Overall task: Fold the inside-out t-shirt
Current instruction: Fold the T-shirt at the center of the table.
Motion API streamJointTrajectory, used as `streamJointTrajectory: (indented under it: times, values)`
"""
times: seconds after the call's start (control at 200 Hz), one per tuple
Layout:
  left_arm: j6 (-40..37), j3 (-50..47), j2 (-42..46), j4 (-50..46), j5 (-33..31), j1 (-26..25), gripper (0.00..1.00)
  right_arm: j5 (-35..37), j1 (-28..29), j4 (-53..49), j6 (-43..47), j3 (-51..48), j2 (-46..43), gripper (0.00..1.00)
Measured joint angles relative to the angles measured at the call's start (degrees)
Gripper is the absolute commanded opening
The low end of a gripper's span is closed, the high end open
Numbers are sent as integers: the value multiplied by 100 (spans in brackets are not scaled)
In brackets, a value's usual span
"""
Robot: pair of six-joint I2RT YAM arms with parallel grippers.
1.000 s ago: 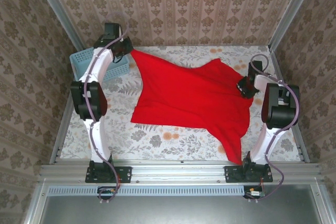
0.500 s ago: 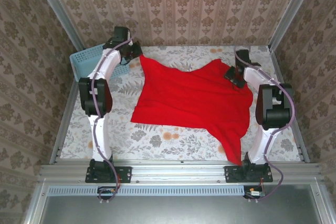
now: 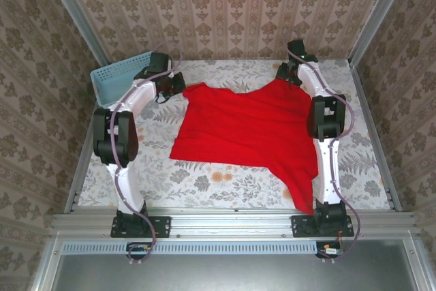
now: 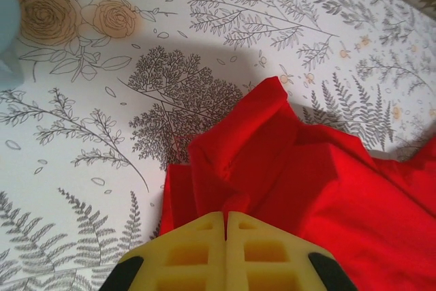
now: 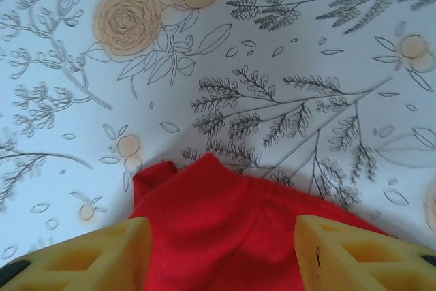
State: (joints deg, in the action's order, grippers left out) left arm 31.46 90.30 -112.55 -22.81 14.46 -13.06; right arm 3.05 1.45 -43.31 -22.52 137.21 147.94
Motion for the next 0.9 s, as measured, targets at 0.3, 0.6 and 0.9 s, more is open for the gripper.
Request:
streamJointTrajectory:
  times: [0.3, 0.6, 0.9]
  values:
    - [208, -688, 372, 678, -31, 4, 0, -15, -2, -522, 127, 1392, 684, 51]
    - [483, -1305, 713, 1054, -7, 116, 0, -201, -7, -815, -74, 2059, 1071, 52]
    - [608, -1491, 1082, 1403, 59, 160, 0, -267, -7, -1132, -540, 2271, 1351, 35]
